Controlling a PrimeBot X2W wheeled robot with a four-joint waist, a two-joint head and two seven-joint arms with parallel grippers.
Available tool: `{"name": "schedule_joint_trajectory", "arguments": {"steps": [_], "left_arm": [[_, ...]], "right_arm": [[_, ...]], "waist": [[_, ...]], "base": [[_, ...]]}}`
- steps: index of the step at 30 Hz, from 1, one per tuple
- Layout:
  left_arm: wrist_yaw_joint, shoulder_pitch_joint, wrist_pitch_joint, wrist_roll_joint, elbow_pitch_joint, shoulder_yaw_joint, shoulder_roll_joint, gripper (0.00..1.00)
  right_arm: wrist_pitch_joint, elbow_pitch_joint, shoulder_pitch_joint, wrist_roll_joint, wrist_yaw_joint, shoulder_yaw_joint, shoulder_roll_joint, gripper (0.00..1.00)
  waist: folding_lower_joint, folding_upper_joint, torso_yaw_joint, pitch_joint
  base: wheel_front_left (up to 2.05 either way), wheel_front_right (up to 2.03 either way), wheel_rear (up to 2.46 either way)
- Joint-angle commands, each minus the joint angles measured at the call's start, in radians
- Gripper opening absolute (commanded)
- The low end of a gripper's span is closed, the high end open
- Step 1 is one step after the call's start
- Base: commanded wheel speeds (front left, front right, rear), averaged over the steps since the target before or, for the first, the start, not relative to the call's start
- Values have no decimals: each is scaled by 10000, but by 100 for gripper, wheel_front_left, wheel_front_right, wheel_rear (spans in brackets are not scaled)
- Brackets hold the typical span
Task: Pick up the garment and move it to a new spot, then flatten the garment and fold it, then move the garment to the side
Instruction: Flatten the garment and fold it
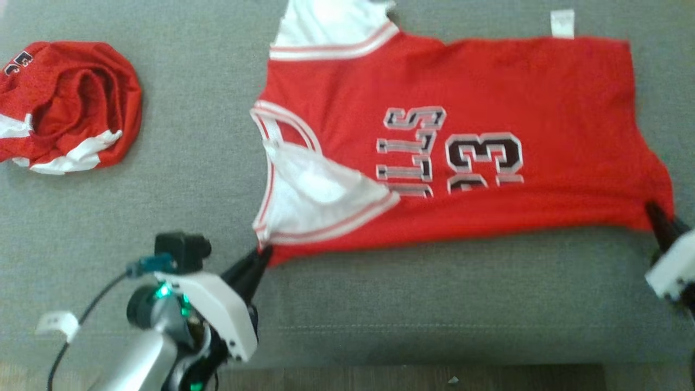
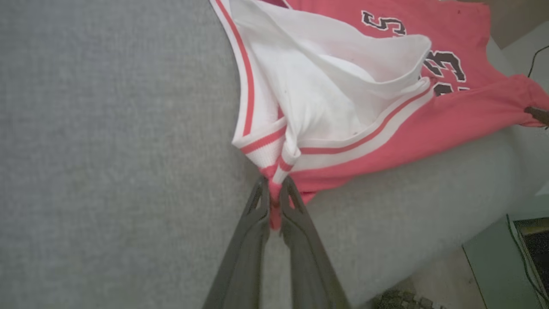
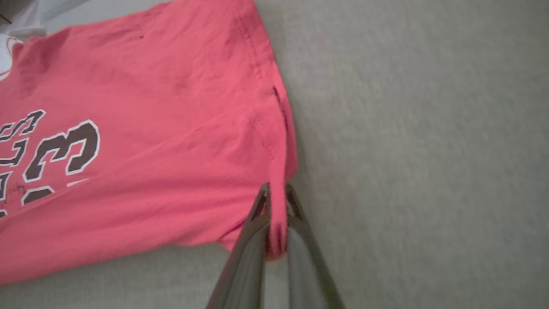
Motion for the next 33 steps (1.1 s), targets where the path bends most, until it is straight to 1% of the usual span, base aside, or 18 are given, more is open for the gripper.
{"name": "schedule_joint_trajectory", "arguments": {"steps": [1,3,5,6,7,8,9,12,15,17,19,22,24,29,30,33], "left_arm": [[166,229,131,-65,-507,280,402,0],[242,525,268,-153,-659,214,437,0],[279,619,313,-161,-698,179,450,0],[328,678,339,-148,-714,151,453,0],[384,708,356,-106,-721,126,462,15],[441,725,382,-67,-727,105,473,81],[533,731,392,-29,-752,113,473,100],[758,665,430,105,-1001,218,613,100],[891,291,432,245,-1442,540,928,100],[928,-270,518,366,-1830,799,1159,100],[859,-1135,760,552,-2123,965,1388,100],[461,-2918,1314,612,-2030,1060,1472,100],[106,-4268,1685,514,-1535,1041,1282,100],[-887,-7435,2364,551,707,673,672,100],[-1044,-7970,2517,611,1197,567,612,100],[-1306,-9305,2870,983,2655,165,458,100]], "right_arm": [[255,-921,581,-76,62,-232,-106,0],[511,-1386,958,-164,62,-425,128,0],[565,-1564,1068,-284,62,-575,244,0],[580,-1714,1148,-483,62,-698,320,87],[585,-1831,1201,-646,62,-785,389,100],[556,-1953,1214,-747,62,-876,484,100],[531,-2079,1209,-803,62,-942,572,100],[588,-2665,1241,-987,62,-1069,749,100],[438,-3370,1194,-1103,62,-1199,772,100],[244,-3834,1090,-1219,62,-1199,814,100],[59,-4198,935,-1274,62,-1075,902,100],[-111,-4507,653,-1220,62,-711,1038,100],[-214,-4607,432,-1204,62,-473,1074,100],[-399,-4526,-210,-1122,62,159,1093,100],[-430,-4476,-357,-1067,62,305,1080,100],[-631,-4347,-710,-901,62,487,1108,100]], "waist": [[0,0,-43,-75],[0,0,-97,-108],[0,0,-113,-116],[0,0,-120,-123],[0,0,-128,-129],[0,0,-142,-134],[0,0,-156,-142],[0,0,-230,-113],[0,0,-286,-2],[0,0,-303,114],[0,0,-313,276],[0,0,-339,611],[0,0,-396,878],[0,0,-761,1679],[0,0,-884,1866],[0,0,-1175,2306]], "base": [[0,0,0],[0,0,0],[0,0,0],[0,0,0],[0,0,0],[0,0,0],[0,0,0],[0,0,0],[0,0,0],[0,0,0],[0,0,0],[0,0,0],[0,0,0],[0,0,0],[0,0,0],[0,0,0]]}}
